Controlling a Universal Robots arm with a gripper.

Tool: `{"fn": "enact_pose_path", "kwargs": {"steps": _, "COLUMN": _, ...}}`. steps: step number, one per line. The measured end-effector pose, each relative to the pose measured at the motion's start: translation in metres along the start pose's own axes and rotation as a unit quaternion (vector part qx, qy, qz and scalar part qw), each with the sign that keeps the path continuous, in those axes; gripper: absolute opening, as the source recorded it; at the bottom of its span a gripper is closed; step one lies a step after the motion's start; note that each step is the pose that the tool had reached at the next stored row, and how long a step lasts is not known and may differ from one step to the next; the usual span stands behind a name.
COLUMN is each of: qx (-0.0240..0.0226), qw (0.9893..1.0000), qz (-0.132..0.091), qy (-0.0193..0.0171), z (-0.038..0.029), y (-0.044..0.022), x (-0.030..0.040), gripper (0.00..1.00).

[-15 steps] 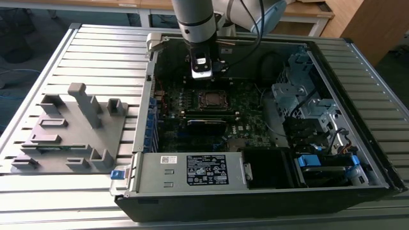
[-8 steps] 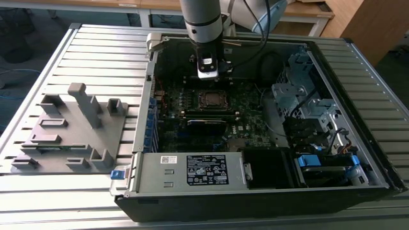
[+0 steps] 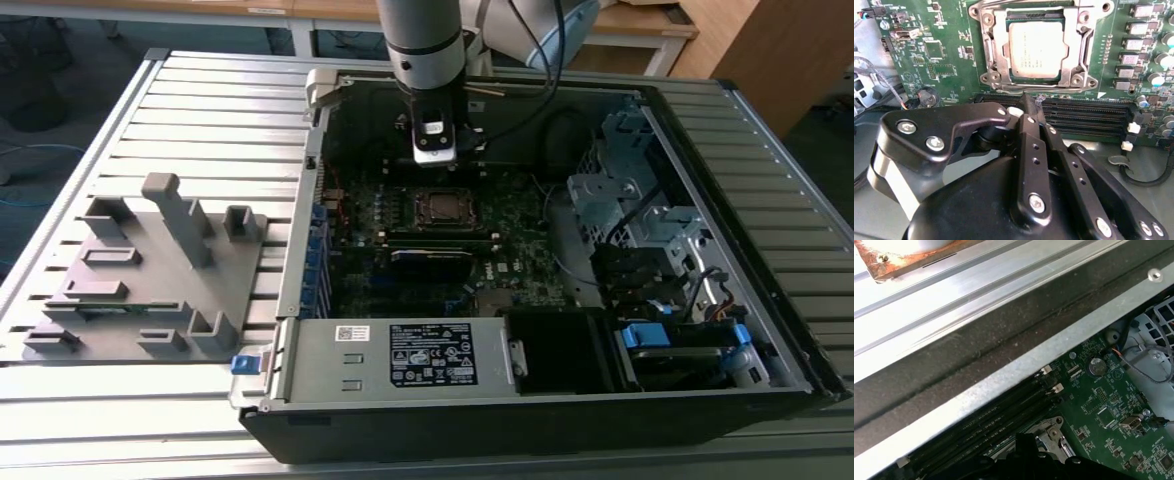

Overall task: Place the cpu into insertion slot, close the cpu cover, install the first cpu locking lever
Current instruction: 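Close the cpu cover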

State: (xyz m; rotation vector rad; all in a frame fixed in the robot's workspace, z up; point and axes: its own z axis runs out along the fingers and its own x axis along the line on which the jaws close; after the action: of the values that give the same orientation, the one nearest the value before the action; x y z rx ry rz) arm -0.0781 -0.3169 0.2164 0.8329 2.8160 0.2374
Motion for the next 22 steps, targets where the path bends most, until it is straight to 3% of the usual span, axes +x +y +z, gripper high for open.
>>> {"fn": "enact_pose_path", "kwargs": {"steps": 1, "qx": 0.0008, "qw": 1.0000, "qz": 0.000, "qy": 0.0013, "z": 0.0003, "y": 0.0001, "x": 0.0000, "gripper": 0.10}}
{"fn": "enact_pose_path", "kwargs": {"steps": 4, "qx": 0.0102, "qw": 0.9998, "qz": 0.002, "qy": 0.0150, "z": 0.0010, "y": -0.0002, "x": 0.0002, "gripper": 0.10}}
{"fn": "enact_pose_path", "kwargs": {"steps": 5, "qx": 0.0109, "qw": 0.9998, "qz": 0.002, "qy": 0.0159, "z": 0.0009, "y": -0.0002, "x": 0.0002, "gripper": 0.10}}
{"fn": "enact_pose_path", "kwargs": {"steps": 13, "qx": 0.0113, "qw": 0.9998, "qz": 0.002, "qy": 0.0166, "z": 0.0009, "y": -0.0013, "x": -0.0006, "gripper": 0.10}}
{"fn": "enact_pose_path", "kwargs": {"steps": 22, "qx": 0.0113, "qw": 0.9998, "qz": 0.002, "qy": 0.0166, "z": 0.0003, "y": -0.0115, "x": -0.0072, "gripper": 0.10}}
